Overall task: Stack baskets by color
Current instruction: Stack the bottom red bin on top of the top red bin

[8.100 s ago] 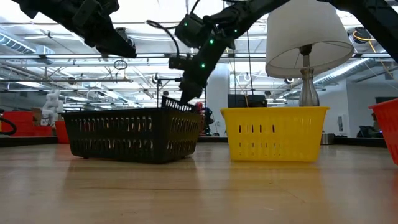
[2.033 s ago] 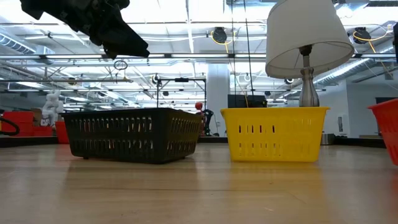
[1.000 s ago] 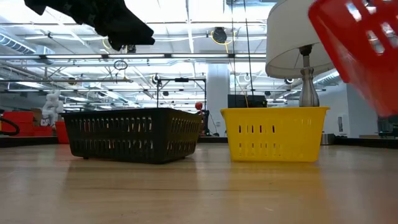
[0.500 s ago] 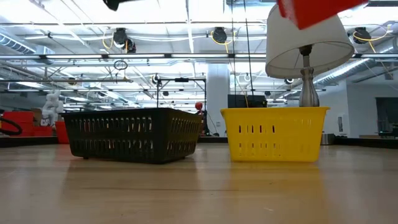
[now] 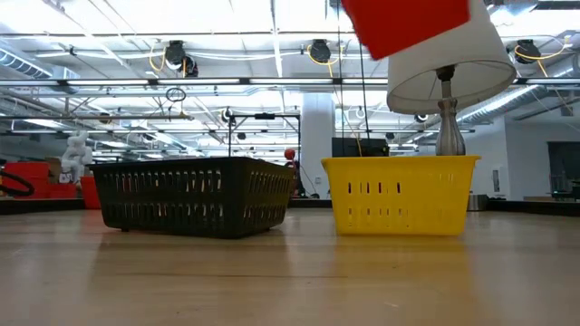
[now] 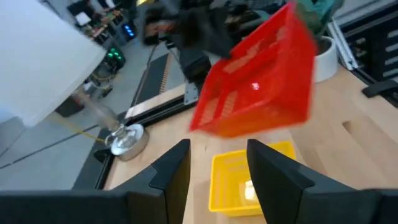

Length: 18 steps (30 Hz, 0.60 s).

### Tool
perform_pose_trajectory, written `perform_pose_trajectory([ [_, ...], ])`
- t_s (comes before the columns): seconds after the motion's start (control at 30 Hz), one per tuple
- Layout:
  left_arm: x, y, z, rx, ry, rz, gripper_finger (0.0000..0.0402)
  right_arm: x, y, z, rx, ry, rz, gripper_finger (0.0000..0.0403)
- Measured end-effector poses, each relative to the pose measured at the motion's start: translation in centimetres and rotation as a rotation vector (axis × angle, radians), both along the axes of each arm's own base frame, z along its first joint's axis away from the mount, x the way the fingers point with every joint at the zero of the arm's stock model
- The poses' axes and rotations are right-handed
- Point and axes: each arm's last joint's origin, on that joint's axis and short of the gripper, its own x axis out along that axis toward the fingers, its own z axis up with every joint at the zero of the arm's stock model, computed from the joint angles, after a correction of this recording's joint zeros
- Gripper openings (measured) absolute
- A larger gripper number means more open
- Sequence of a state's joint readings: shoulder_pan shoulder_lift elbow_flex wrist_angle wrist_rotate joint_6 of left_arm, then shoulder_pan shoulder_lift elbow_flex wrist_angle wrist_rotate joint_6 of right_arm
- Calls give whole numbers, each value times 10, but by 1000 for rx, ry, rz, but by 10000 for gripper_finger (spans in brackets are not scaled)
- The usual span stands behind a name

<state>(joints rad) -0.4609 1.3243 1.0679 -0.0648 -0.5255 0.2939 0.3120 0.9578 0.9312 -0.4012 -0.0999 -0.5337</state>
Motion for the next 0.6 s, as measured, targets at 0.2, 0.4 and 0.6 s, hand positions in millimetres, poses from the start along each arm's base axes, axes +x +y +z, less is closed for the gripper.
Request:
perform_pose_trajectory([
  [0.2, 20, -14, 15, 12, 84, -61, 161, 11, -17, -16, 8, -31, -27, 5],
  [0.4, 33, -11, 15, 43, 119, -92, 161, 24, -31, -24, -10, -9, -24, 5],
  [0.6, 40, 8, 11, -50, 180, -149, 161, 43, -41, -36, -56, -6, -49, 5],
])
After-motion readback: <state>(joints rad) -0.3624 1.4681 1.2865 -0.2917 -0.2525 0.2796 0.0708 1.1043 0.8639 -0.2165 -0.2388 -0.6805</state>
